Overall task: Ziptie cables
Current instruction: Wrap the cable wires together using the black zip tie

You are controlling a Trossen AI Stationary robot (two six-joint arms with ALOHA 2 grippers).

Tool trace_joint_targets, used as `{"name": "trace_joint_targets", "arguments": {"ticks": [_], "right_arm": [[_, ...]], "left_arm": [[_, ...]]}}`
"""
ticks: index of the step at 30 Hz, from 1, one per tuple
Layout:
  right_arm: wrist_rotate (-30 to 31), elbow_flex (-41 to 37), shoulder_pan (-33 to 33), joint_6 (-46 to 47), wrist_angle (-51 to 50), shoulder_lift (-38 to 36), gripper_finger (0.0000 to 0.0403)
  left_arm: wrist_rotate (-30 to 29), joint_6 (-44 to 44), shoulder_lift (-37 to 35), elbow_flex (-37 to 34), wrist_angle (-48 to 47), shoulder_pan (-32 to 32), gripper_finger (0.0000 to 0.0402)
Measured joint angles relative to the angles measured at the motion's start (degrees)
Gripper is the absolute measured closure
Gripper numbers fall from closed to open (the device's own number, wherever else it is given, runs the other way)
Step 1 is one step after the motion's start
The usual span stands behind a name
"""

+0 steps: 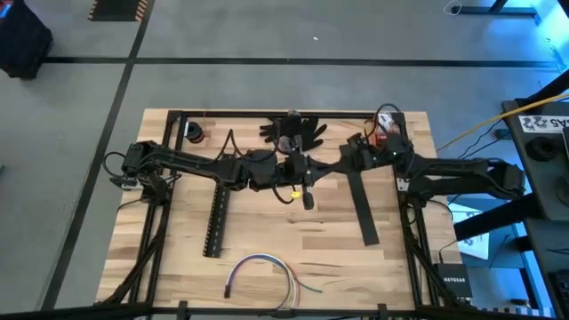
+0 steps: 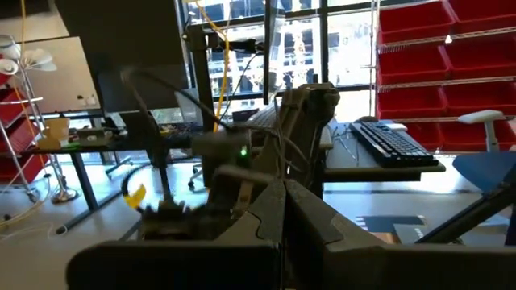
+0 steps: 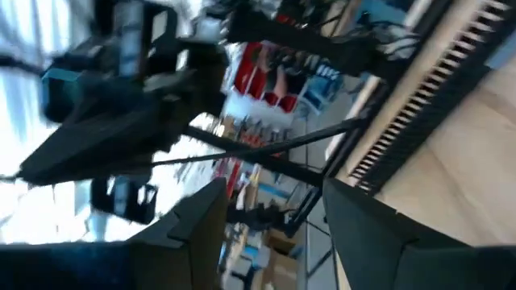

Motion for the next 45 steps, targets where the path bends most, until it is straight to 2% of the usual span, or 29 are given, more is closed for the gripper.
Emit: {"name": "trace_joint_targets", "arguments": {"ticks": [3, 10, 18, 23, 27, 31, 36, 38, 40, 45], "right_arm": [[0.67, 1.65, 1.84, -11.21, 0.05, 0.04, 0.0205], [12.26, 5.17, 9.73, -39.32, 1.20, 0.33, 0.0205], [18.56, 8.82, 16.20, -59.61, -2.08, 0.83, 0.0205], [23.55, 10.04, 18.25, -64.14, -1.91, 0.82, 0.0208], [24.27, 10.60, 18.46, -64.51, -1.90, 2.09, 0.0235], [24.26, 11.69, 18.48, -64.43, -1.95, 4.50, 0.0287], [22.57, 13.16, 18.31, -65.71, -2.58, 5.53, 0.0378], [22.22, 13.33, 18.31, -67.82, -3.23, 5.47, 0.0395], [22.17, 13.40, 18.31, -69.05, -3.54, 4.87, 0.0391], [22.16, 13.48, 18.31, -73.48, -4.46, 3.20, 0.0400]], "left_arm": [[-0.11, -1.10, 0.00, -0.02, 1.01, 0.12, 0.0401], [-0.34, -4.17, -0.02, -0.01, 2.81, 0.83, 0.0401], [-0.37, -4.58, -0.02, -0.02, 2.72, 0.84, 0.0401], [-0.41, -4.60, -0.02, -0.02, 2.74, 0.86, 0.0401], [-0.41, -4.60, -0.02, -0.02, 2.76, 0.88, 0.0401], [-0.39, -4.60, -0.02, -0.02, 2.70, 0.86, 0.0401], [-0.40, -4.74, -0.02, -0.02, 2.72, 0.87, 0.0400], [-0.68, -5.36, -0.07, -0.02, 2.57, 0.86, 0.0396], [-1.82, -7.27, -0.74, -0.02, 0.83, 0.86, 0.0389], [-3.92, -12.28, -7.18, -0.04, -12.77, 1.06, 0.0351]]}}
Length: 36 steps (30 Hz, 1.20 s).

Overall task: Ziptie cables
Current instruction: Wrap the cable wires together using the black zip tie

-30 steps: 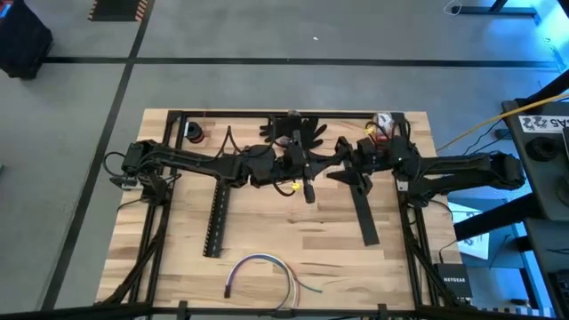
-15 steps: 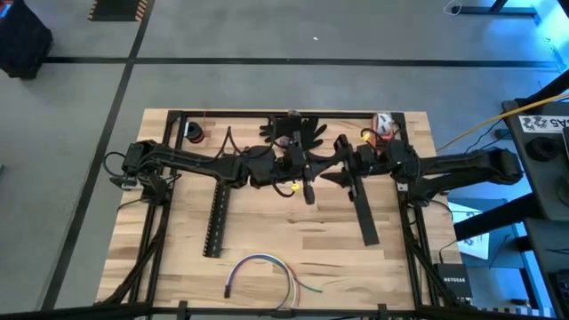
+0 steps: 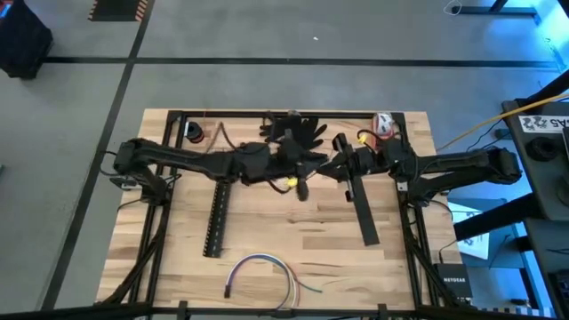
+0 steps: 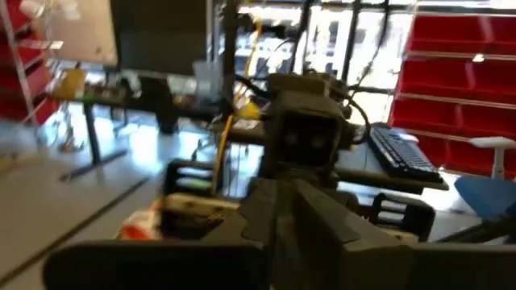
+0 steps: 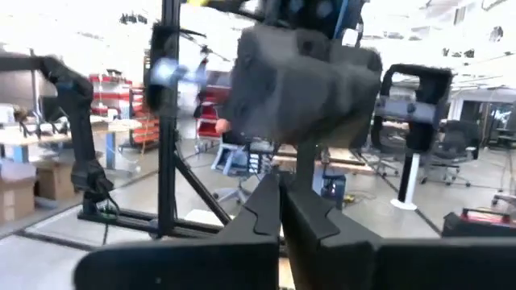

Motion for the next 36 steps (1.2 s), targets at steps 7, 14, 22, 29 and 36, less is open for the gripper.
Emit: {"name": "trace_joint_targets", "arguments": {"ticks": [7, 14, 22, 29, 36], "right_arm": [[6.14, 0.66, 0.00, -11.60, -1.07, -2.70, 0.0401], [11.73, 6.05, 0.00, -34.61, -12.78, -3.45, 0.0401], [15.05, 7.45, 0.07, -47.82, -14.12, -3.28, 0.0401], [15.81, 7.45, 1.49, -52.52, -16.51, -3.28, 0.0401], [16.37, 7.45, 4.48, -57.60, -18.87, -3.26, 0.0401]], "left_arm": [[-0.28, -19.50, -9.98, 0.04, -26.82, -0.17, 0.0292], [-1.10, -41.11, -10.43, 0.02, -35.33, -2.46, 0.0286], [-17.09, -60.96, -8.44, -5.35, -31.33, -4.14, 0.0286], [-19.05, -70.61, -8.44, -17.37, -6.52, -2.01, 0.0281], [-14.29, -72.68, -8.51, -23.22, 5.05, 2.29, 0.0236]]}}
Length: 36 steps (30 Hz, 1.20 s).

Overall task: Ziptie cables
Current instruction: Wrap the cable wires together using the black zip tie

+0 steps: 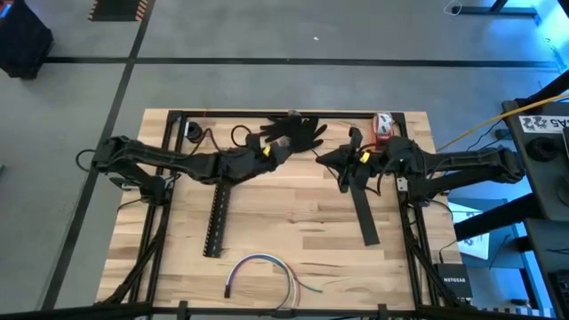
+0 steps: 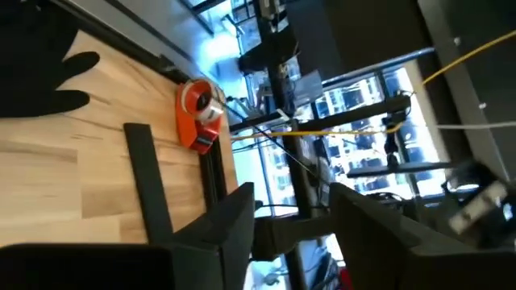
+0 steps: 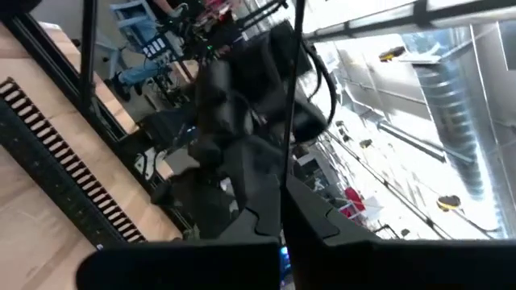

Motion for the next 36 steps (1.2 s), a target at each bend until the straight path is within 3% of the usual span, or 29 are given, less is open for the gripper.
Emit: {"name": "trace_joint_targets", "arguments": {"ticks": [4, 9, 17, 24, 32, 36], "right_arm": [[1.78, 0.00, 0.92, -1.22, -0.34, 0.00, 0.0401], [1.28, 0.00, 0.92, -1.53, -0.76, 0.00, 0.0401], [0.69, 0.00, 0.92, -2.51, -1.36, 0.02, 0.0401], [0.28, -0.04, 0.92, -2.51, -1.91, 1.07, 0.0401], [-0.75, -0.04, 1.62, -2.44, -2.86, 1.09, 0.0401], [4.32, -0.04, 1.53, -2.47, -3.86, 1.09, 0.0401]], "left_arm": [[3.25, -2.19, 0.07, -1.02, -0.31, 1.99, 0.0212], [2.84, -3.17, 0.07, -1.04, -0.35, 3.73, 0.0199], [4.61, -6.10, 2.19, -1.00, 0.52, 6.19, 0.0205], [5.70, -6.26, 6.75, -0.97, 9.96, 7.14, 0.0208], [6.21, -6.23, 7.72, -0.97, 11.07, 8.43, 0.0208], [10.29, -4.20, 7.69, -0.88, 14.08, 7.76, 0.0208]]}}
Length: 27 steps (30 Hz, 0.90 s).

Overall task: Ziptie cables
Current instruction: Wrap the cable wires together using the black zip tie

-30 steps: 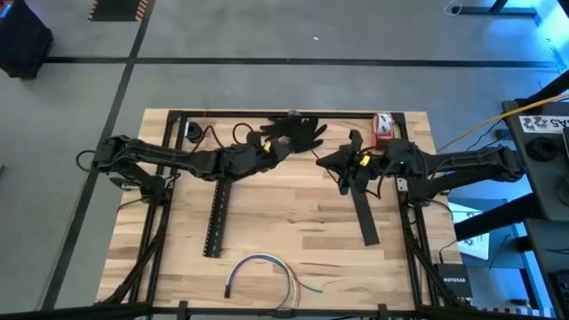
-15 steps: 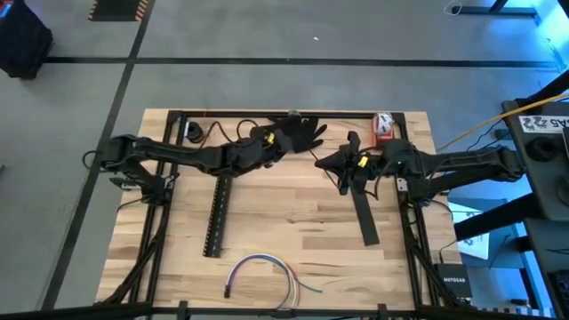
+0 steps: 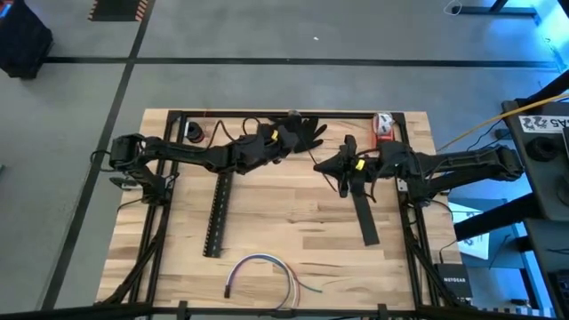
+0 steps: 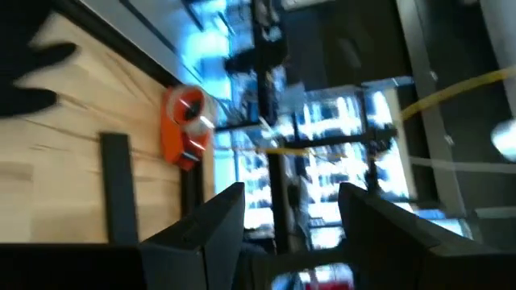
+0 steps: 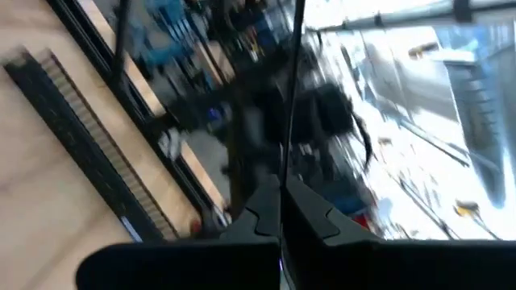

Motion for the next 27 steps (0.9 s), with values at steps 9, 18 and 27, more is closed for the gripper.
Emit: {"name": "trace_joint_targets", "arguments": {"ticks": [9, 18, 27], "right_arm": [[5.16, 0.02, 0.02, -0.50, -0.33, -0.98, 0.0401], [0.54, 0.02, 0.04, 0.32, -1.38, -1.07, 0.0401], [-2.38, 0.02, 0.04, 0.05, -0.78, -0.30, 0.0401]], "left_arm": [[-3.29, 0.87, -0.02, 0.02, -1.07, -2.20, 0.0208], [-5.53, -0.66, 0.00, 0.02, -1.01, -1.82, 0.0208], [-5.58, -1.40, 1.10, 0.02, -0.88, -1.59, 0.0208]]}}
